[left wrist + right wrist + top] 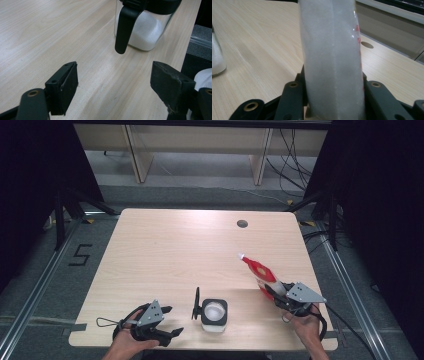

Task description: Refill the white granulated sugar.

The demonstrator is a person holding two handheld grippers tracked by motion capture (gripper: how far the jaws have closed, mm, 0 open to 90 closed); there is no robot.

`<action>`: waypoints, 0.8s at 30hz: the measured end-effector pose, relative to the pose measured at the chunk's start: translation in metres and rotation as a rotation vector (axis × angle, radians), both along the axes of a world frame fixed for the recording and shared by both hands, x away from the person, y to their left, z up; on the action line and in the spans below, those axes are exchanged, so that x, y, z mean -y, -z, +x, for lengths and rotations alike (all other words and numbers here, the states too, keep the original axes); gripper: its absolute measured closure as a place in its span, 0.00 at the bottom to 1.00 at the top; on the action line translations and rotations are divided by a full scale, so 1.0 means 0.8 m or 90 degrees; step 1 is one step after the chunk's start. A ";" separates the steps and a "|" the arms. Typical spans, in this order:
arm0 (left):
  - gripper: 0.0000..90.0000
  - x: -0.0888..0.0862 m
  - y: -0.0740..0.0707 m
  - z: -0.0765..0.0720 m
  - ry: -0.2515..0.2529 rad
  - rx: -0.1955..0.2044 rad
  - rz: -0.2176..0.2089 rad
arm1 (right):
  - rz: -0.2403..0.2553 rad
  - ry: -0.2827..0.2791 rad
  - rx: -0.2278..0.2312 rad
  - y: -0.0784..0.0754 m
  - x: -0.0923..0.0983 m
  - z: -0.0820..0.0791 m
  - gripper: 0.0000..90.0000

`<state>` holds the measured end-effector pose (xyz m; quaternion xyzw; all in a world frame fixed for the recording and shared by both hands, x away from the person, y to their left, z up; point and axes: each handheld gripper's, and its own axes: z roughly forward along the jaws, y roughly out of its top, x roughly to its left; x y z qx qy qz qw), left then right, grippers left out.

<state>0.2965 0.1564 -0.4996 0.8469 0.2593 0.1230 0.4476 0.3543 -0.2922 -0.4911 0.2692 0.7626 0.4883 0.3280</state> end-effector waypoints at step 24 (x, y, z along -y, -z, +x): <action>0.24 0.001 0.000 0.000 0.002 -0.009 -0.002 | 0.084 0.040 -0.080 0.005 0.040 -0.022 0.72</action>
